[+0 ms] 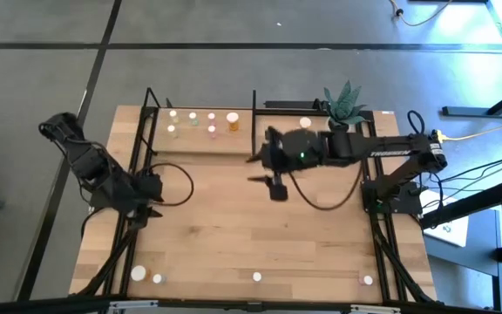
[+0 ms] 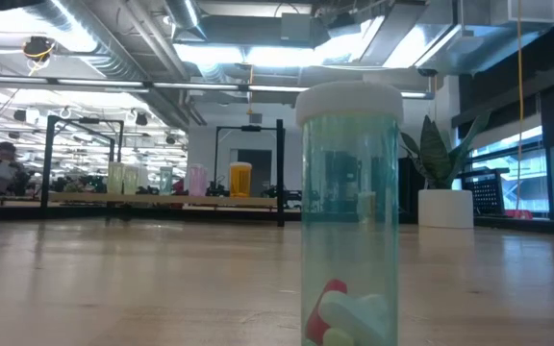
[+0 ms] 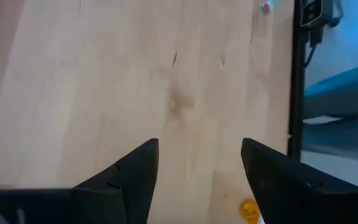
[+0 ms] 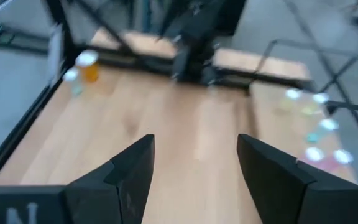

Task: Pick and place medicine bottles onto shelf by color
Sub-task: Put the left green pill bottle on the shelf and align it with the other green pill bottle

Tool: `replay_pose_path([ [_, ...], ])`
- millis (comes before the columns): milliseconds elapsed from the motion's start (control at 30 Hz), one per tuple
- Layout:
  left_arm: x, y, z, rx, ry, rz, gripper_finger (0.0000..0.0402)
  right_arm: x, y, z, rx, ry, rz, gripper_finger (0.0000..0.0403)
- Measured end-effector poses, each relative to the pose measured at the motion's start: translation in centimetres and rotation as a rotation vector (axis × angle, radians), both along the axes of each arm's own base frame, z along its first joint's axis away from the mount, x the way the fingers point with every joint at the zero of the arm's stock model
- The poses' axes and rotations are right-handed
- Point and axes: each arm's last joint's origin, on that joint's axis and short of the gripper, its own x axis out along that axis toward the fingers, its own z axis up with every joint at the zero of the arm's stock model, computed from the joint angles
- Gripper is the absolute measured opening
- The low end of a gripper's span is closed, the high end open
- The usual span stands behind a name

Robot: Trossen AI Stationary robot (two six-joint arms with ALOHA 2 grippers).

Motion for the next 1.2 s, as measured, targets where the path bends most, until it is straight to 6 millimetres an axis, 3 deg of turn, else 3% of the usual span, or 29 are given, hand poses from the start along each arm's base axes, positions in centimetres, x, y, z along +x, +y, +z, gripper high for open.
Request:
replay_pose_path([
  [233,1.0,-2.3,-0.8,0.062,0.004,-0.054,0.0222,-1.6,4.0,-1.5,-0.026,0.183,0.164,0.0231],
  [567,3.3,-6.1,-2.3,0.025,0.0,-0.064,0.0222,-3.6,9.4,-1.9,0.023,0.253,0.43,0.0231],
  [900,2.4,-11.4,-3.8,-0.02,-0.017,-0.252,0.0222,-3.4,12.0,-2.6,0.042,0.231,0.22,0.0231],
  [1200,1.6,-15.9,-7.0,0.018,0.037,-0.358,0.0222,-2.3,12.8,-3.5,0.099,0.228,0.185,0.0231],
])
